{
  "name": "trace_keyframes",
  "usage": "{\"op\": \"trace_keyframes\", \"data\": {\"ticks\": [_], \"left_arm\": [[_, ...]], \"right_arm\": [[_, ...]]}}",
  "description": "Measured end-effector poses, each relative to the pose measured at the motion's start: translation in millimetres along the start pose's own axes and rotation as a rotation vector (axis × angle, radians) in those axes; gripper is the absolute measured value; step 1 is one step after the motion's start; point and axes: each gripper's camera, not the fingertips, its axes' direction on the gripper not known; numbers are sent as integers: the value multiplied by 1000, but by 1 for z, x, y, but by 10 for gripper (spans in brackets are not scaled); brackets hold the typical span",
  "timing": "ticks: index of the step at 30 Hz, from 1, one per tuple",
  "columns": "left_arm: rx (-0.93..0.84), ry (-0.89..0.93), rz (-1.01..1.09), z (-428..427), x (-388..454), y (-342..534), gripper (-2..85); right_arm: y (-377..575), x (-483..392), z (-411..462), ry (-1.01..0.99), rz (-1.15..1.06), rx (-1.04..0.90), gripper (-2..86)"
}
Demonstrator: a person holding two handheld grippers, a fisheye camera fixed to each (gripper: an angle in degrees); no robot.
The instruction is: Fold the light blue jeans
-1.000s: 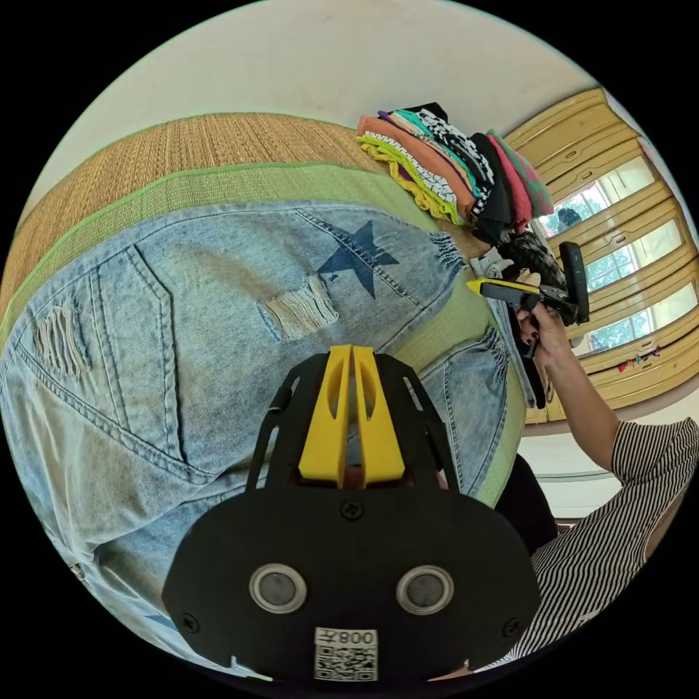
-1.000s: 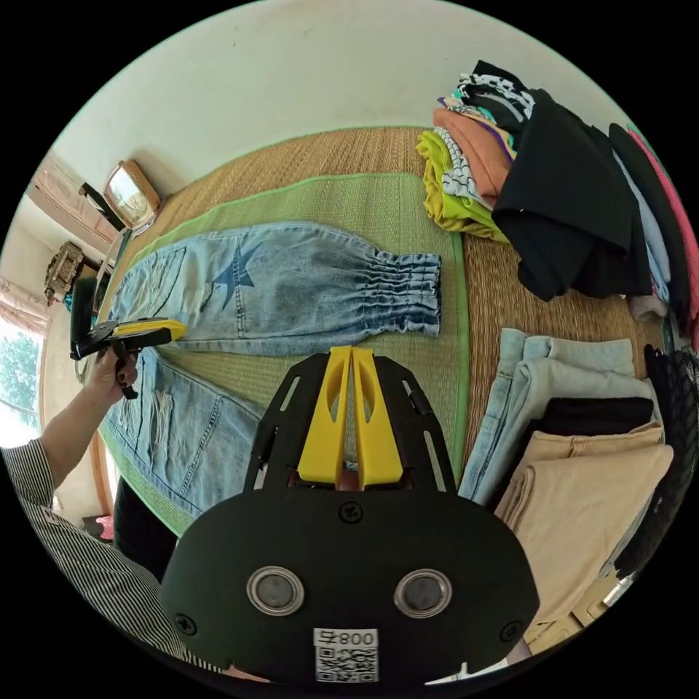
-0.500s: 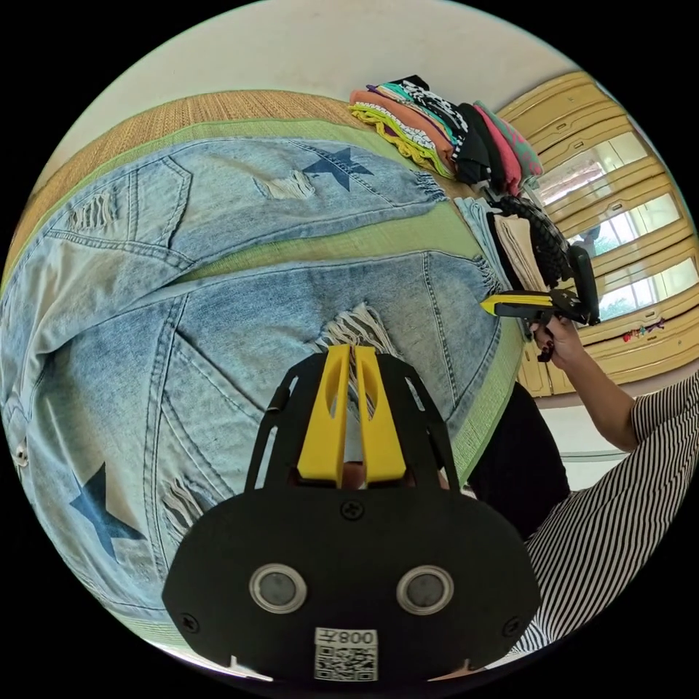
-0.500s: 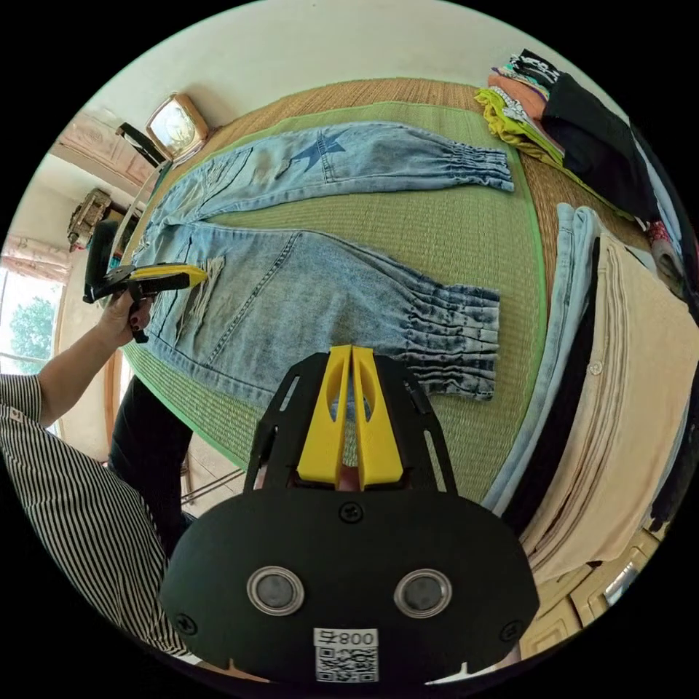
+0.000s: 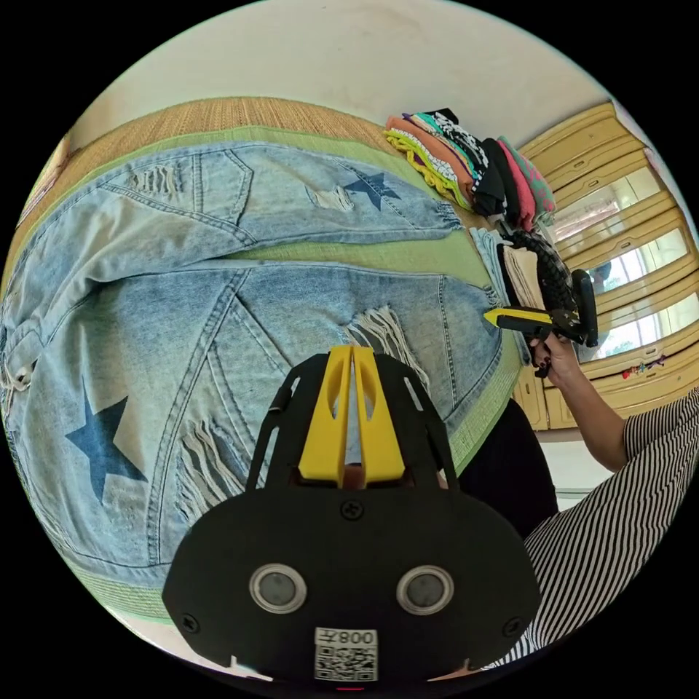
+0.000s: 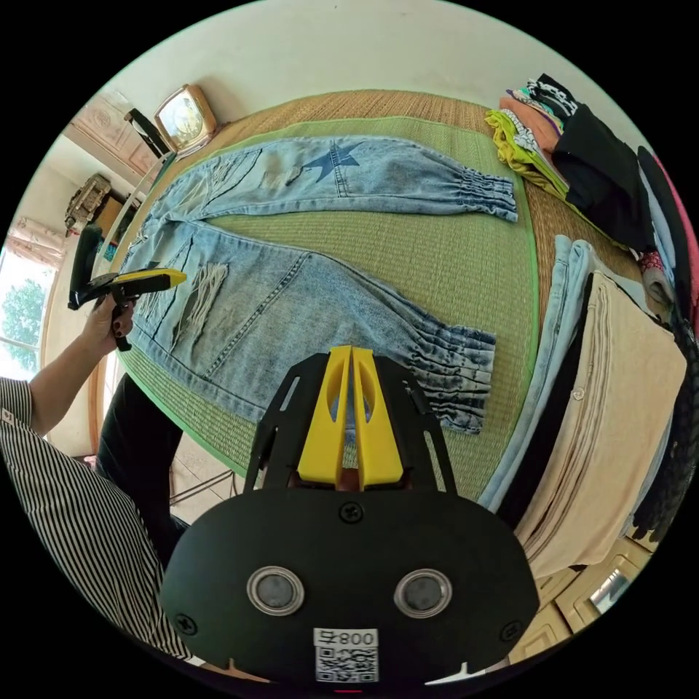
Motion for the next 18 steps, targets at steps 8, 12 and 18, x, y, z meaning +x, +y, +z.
{"op": "trace_keyframes", "data": {"ticks": [8, 12, 18], "left_arm": [[94, -269, -222, -78, -63, 49, 55], [43, -256, -271, -80, -81, 66, 41], [51, -238, -234, -95, -74, 83, 8]], "right_arm": [[-91, -95, 40, -108, -275, 37, 49], [-150, -177, 82, -143, -469, 20, 57], [-178, -286, 170, -134, -677, -103, 59]]}}
